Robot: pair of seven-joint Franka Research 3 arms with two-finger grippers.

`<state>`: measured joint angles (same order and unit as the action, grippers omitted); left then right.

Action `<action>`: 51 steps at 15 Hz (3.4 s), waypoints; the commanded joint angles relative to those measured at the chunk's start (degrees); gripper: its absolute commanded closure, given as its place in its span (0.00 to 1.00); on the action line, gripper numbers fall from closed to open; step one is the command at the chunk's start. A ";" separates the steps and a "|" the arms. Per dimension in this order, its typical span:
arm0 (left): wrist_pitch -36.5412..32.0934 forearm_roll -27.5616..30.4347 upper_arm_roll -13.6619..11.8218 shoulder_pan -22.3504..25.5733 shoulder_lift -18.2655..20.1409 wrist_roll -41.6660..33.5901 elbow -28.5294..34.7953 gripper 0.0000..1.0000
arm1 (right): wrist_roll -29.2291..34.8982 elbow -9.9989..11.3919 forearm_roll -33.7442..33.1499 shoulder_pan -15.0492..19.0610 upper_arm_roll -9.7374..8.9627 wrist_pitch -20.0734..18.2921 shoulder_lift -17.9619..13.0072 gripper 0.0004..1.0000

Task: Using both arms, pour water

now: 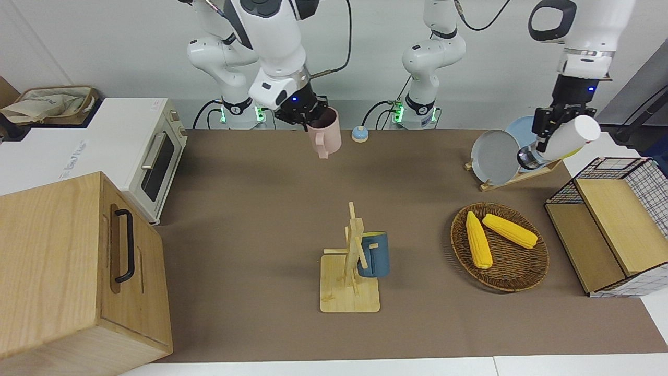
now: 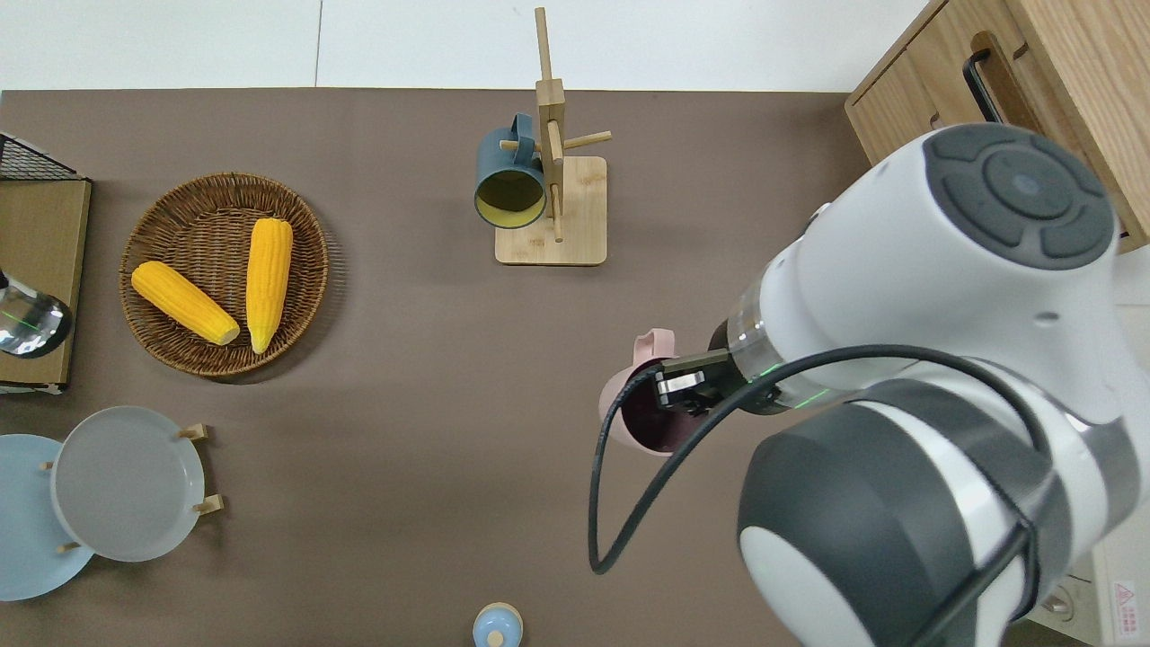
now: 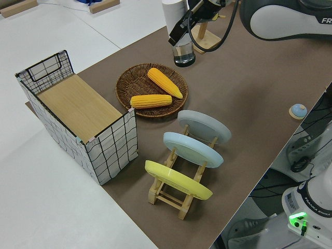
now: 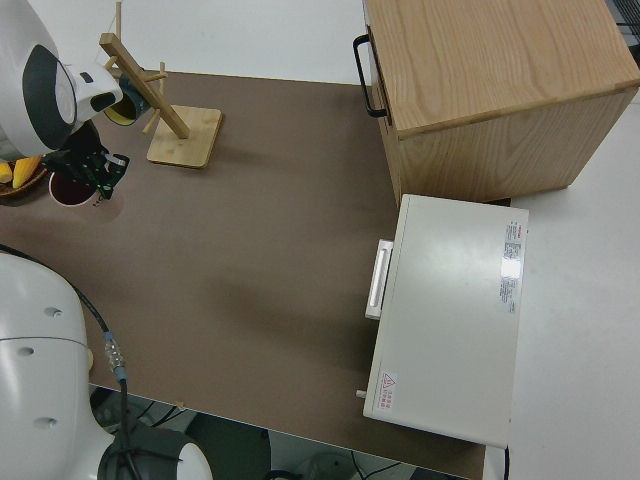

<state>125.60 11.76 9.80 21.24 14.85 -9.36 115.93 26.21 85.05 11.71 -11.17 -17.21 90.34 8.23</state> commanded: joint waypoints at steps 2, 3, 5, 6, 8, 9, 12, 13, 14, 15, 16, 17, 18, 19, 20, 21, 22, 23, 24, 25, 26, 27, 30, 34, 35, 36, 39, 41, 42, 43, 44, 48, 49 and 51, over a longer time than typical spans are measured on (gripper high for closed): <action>2.19 -1.39 1.89 -0.67 7.29 1.71 8.25 1.00 | 9.82 2.84 2.09 0.27 -4.58 8.87 0.37 1.00; 2.37 -1.21 2.15 -0.76 7.91 1.80 9.48 1.00 | 11.13 2.84 2.70 0.19 -5.11 10.02 0.55 1.00; 2.54 -0.77 2.24 -0.93 9.23 1.80 11.33 1.00 | 14.12 2.84 3.76 -0.16 -6.34 13.00 1.60 1.00; 2.55 -0.60 2.24 -1.19 10.02 1.80 12.47 1.00 | 16.05 2.84 3.76 -0.78 -6.78 14.50 2.57 1.00; 2.63 -0.51 2.24 -1.64 11.34 1.80 14.66 1.00 | 20.44 2.84 3.68 -3.32 -7.04 18.88 5.02 1.00; 2.72 -0.34 2.24 -1.64 11.78 1.80 15.46 1.00 | 22.46 2.84 3.68 -4.46 -7.04 21.17 6.34 1.00; 2.63 0.10 2.16 -2.08 12.40 1.80 16.96 1.00 | 28.01 2.75 3.33 -5.62 -9.32 25.31 9.51 1.00; 2.63 0.54 2.15 -2.08 12.48 1.80 17.22 1.00 | 29.24 2.84 2.98 -6.05 -10.29 26.80 10.48 1.00; 2.63 0.72 2.15 -2.08 12.57 1.80 17.83 1.00 | 30.47 2.84 2.80 -7.36 -10.38 27.95 11.53 1.00; 2.63 0.72 2.15 -2.08 12.75 1.80 17.93 1.00 | 30.39 2.84 2.71 -8.42 -10.38 29.26 12.93 1.00; 2.63 0.81 2.15 -2.08 12.84 1.80 18.36 1.00 | 30.83 2.75 2.36 -9.30 -10.38 31.19 14.69 1.00; 2.63 0.81 2.15 -2.08 13.01 1.80 18.80 1.00 | 31.09 2.75 1.66 -10.52 -10.38 33.21 16.18 1.00; 2.63 0.81 2.15 -2.08 13.19 1.80 19.15 1.00 | 32.14 2.66 0.44 -11.76 -10.30 34.97 17.42 1.00; 2.63 0.81 2.15 -2.08 13.27 1.80 19.51 1.00 | 33.28 2.58 -1.06 -12.38 -10.30 36.21 18.39 1.00; 2.63 0.81 2.15 -1.99 13.54 1.80 19.86 1.00 | 34.16 2.49 -1.85 -12.90 -10.30 37.35 19.53 1.00; 2.63 0.81 2.15 -1.99 13.71 1.80 20.03 1.00 | 34.87 2.23 -2.47 -13.52 -10.30 38.49 20.58 1.00; 2.63 0.81 2.15 -1.99 13.72 1.80 20.21 1.00 | 35.14 2.14 -3.17 -13.70 -10.47 39.64 21.72 1.00; 2.63 0.81 2.15 -1.99 13.80 1.80 20.21 1.00 | 35.57 2.14 -4.05 -13.88 -10.73 40.08 22.26 1.00; 2.55 0.81 2.15 -1.99 13.98 1.89 20.39 1.00 | 36.28 2.14 -5.02 -13.96 -10.82 40.17 22.61 1.00; 2.55 0.81 2.15 -1.99 13.98 1.89 20.65 1.00 | 36.72 2.05 -5.55 -13.96 -11.26 40.35 23.14 1.00; 2.55 0.81 2.15 -1.99 13.98 1.89 20.74 1.00 | 36.90 1.53 -5.81 -13.96 -11.52 40.70 24.27 1.00; 2.55 0.81 2.15 -2.08 14.07 1.89 20.74 1.00 | 36.90 1.09 -6.43 -14.05 -11.61 41.22 25.50 1.00; 2.37 0.81 2.15 -2.08 14.15 1.98 20.83 1.00 | 37.60 0.99 -9.59 -15.10 -11.70 44.91 28.06 1.00; 2.37 0.81 2.15 -2.08 14.07 1.98 20.92 1.00 | 39.96 -0.06 -12.75 -16.42 -11.79 47.11 30.78 1.00; 2.37 0.81 2.15 -2.08 14.15 1.98 20.92 1.00 | 41.37 -0.58 -13.98 -16.95 -11.79 48.25 31.57 1.00; 2.37 0.81 2.15 -2.16 14.07 1.98 20.92 1.00 | 42.16 -1.02 -14.95 -17.04 -11.70 48.52 32.02 1.00; 2.28 0.81 2.15 -2.25 14.07 1.98 20.92 1.00 | 42.43 -2.08 -15.49 -17.13 -11.70 48.52 32.81 1.00; 2.28 0.81 2.16 -2.25 14.07 1.98 20.92 1.00 | 42.43 -2.08 -15.49 -17.30 -11.62 48.61 32.81 0.97; 2.28 0.81 2.15 -2.25 14.07 1.98 20.92 1.00 | 42.61 -2.08 -15.49 -17.30 -11.62 48.61 32.81 0.97; 2.28 0.81 2.15 -2.25 14.07 1.98 20.92 1.00 | 42.61 -2.08 -15.49 -17.30 -11.62 48.61 32.90 0.89; 2.28 0.81 2.15 -2.25 14.07 1.98 20.83 1.00 | 42.61 -2.08 -15.49 -17.30 -11.53 48.61 32.90 0.73; 2.28 0.81 2.15 -2.25 14.07 1.98 20.83 1.00 | 42.61 -2.87 -15.31 -17.30 -11.44 48.61 33.16 0.48; 2.28 0.81 2.15 -2.25 14.07 1.98 20.83 1.00 | 42.70 -2.87 -15.31 -17.30 -11.44 48.61 33.08 0.36; 2.11 0.81 2.15 -2.25 14.07 1.98 20.83 1.00 | 42.96 -2.96 -15.48 -17.30 -11.35 48.44 33.16 0.01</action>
<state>126.83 12.00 12.55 19.89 26.55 -7.98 135.76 67.26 83.49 -1.89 -28.52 -28.19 138.31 40.10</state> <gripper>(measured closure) 0.366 0.480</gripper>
